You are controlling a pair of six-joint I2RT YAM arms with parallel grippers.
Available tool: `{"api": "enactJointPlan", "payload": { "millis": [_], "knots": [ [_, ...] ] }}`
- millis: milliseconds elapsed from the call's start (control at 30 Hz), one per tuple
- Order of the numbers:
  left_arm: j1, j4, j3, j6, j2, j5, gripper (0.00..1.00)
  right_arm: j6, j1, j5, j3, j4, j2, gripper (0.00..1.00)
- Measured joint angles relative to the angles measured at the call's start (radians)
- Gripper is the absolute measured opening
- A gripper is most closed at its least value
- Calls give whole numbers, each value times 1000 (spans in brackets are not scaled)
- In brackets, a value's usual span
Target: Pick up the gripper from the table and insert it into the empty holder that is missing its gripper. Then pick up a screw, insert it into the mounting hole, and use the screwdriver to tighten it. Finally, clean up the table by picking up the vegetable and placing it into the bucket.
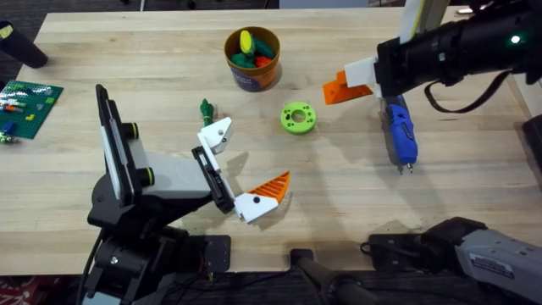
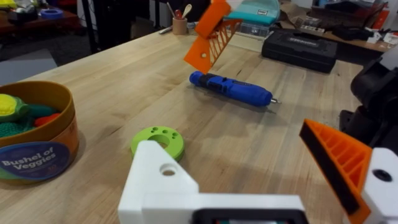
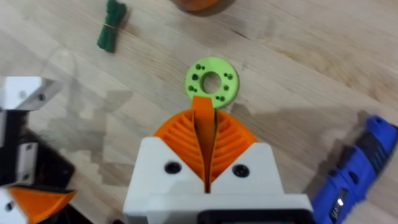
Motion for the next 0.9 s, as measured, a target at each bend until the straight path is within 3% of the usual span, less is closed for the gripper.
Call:
{"api": "enactJointPlan", "payload": {
  "millis": [200, 600, 767, 900],
  "knots": [
    [0, 0, 2, 0, 2, 0, 984, 8, -5, -30, -5, -4, 1, 21],
    [0, 0, 2, 0, 2, 0, 984, 76, -9, -342, -31, 16, 1, 21],
    [0, 0, 2, 0, 2, 0, 984, 77, -37, -496, -155, 93, -1, 22],
    [0, 0, 2, 0, 2, 0, 984, 102, -55, -658, -293, 326, -1, 21]
  ]
}}
